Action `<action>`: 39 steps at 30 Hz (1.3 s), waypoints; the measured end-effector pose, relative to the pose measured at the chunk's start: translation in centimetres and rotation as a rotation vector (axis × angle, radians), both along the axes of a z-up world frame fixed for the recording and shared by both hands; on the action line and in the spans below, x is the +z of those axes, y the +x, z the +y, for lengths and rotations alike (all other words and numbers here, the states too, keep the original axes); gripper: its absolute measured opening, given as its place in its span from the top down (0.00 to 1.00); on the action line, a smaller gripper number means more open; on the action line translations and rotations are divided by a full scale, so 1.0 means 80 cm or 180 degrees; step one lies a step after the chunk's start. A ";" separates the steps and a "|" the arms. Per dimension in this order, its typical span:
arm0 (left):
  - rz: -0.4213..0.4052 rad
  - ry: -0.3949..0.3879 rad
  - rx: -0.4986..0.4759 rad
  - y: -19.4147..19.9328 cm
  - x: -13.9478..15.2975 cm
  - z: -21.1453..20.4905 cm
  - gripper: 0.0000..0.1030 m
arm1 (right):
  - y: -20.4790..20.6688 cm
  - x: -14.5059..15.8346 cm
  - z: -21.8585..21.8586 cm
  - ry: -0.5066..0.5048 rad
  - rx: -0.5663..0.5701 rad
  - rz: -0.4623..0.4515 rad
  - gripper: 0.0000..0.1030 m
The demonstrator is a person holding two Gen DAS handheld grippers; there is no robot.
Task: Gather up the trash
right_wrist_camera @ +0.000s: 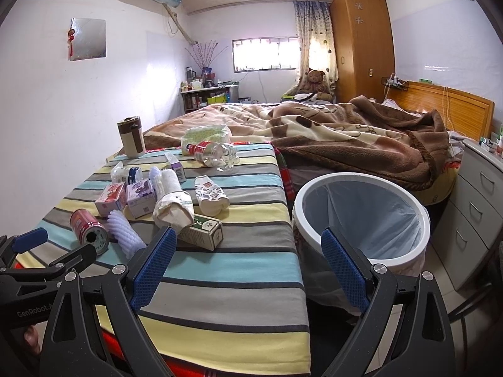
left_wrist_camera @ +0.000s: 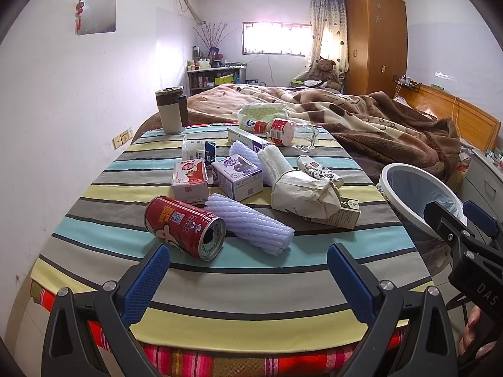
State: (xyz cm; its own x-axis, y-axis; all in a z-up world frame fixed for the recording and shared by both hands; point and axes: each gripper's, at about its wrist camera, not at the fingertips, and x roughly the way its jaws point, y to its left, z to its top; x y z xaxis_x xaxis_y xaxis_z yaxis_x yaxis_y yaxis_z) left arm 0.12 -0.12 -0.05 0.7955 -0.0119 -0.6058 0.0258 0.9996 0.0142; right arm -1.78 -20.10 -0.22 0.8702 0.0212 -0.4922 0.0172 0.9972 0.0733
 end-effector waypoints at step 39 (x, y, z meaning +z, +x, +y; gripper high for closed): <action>0.0024 -0.0019 0.0026 0.001 0.000 0.006 0.01 | 0.003 -0.001 0.004 -0.0041 0.0028 0.0028 0.08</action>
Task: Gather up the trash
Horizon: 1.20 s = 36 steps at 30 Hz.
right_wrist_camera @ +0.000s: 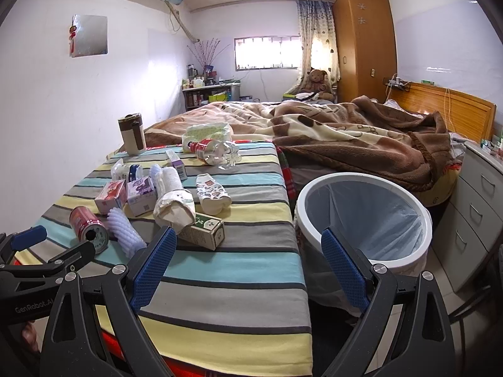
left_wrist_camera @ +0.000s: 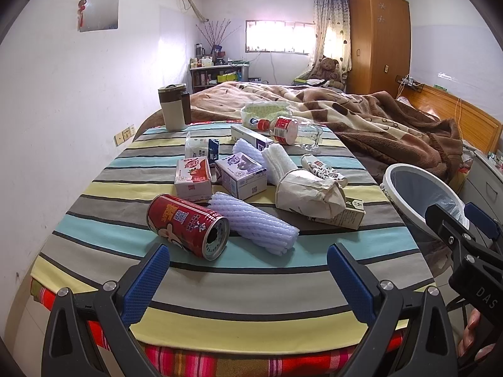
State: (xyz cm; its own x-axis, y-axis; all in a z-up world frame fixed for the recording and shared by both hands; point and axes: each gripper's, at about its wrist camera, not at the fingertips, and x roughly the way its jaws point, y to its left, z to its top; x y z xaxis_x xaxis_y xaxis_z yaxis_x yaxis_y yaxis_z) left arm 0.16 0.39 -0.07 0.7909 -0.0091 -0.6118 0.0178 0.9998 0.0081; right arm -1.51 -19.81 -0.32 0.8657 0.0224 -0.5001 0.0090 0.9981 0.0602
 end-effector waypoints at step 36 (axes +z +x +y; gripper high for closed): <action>0.0596 -0.0586 0.0622 0.114 -0.035 0.109 0.01 | 0.116 -0.024 0.075 0.0063 0.0932 0.0498 0.08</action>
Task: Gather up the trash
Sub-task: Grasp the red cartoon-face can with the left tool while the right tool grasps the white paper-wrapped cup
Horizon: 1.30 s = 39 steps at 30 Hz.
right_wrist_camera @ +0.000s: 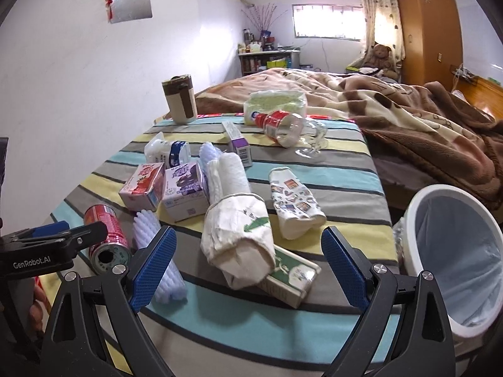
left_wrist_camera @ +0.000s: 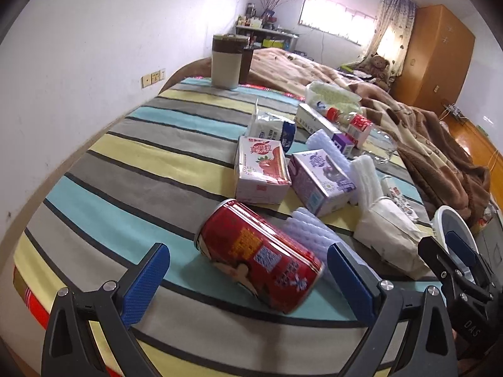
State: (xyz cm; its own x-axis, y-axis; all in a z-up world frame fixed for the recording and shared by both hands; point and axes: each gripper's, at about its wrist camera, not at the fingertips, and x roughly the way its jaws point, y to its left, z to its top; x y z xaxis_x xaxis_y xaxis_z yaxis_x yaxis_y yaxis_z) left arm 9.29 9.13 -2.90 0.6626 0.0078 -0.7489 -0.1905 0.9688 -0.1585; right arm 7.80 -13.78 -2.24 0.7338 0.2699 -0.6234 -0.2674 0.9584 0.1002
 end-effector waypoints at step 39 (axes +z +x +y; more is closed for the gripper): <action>0.0310 -0.0413 -0.0197 0.047 -0.032 0.027 0.49 | 0.008 0.000 -0.023 0.0511 -0.0022 0.0102 0.57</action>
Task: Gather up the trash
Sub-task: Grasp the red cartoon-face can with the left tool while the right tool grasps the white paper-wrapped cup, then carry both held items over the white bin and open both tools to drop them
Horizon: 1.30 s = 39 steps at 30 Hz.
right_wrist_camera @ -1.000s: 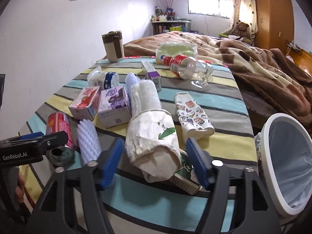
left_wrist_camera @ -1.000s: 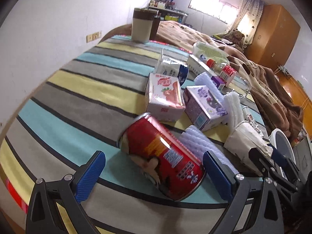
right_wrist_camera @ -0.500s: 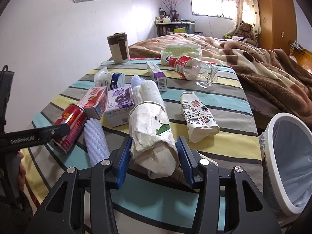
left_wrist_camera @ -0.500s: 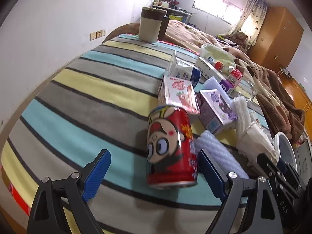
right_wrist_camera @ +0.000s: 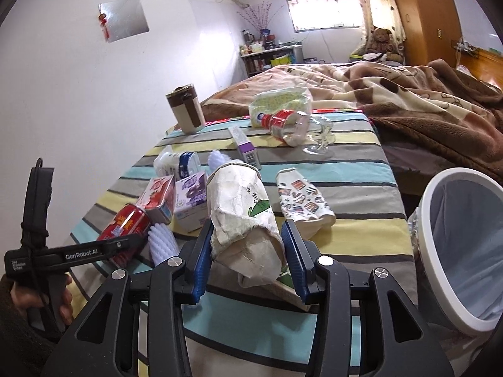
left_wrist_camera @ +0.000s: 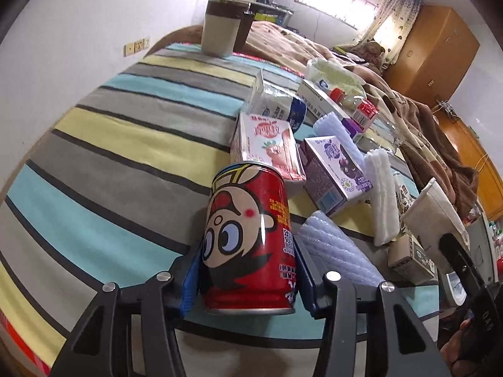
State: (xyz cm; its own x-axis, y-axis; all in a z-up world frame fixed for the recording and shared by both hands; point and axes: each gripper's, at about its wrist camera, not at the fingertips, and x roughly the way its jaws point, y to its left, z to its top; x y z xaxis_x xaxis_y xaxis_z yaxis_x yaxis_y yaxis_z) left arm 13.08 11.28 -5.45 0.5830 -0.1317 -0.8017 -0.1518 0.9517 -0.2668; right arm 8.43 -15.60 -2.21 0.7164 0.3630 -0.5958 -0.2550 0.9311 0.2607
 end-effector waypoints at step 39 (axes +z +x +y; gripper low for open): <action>-0.0703 -0.0169 -0.1856 0.015 0.101 -0.317 0.49 | -0.028 0.028 -0.192 -0.0187 -0.1476 -0.0229 0.57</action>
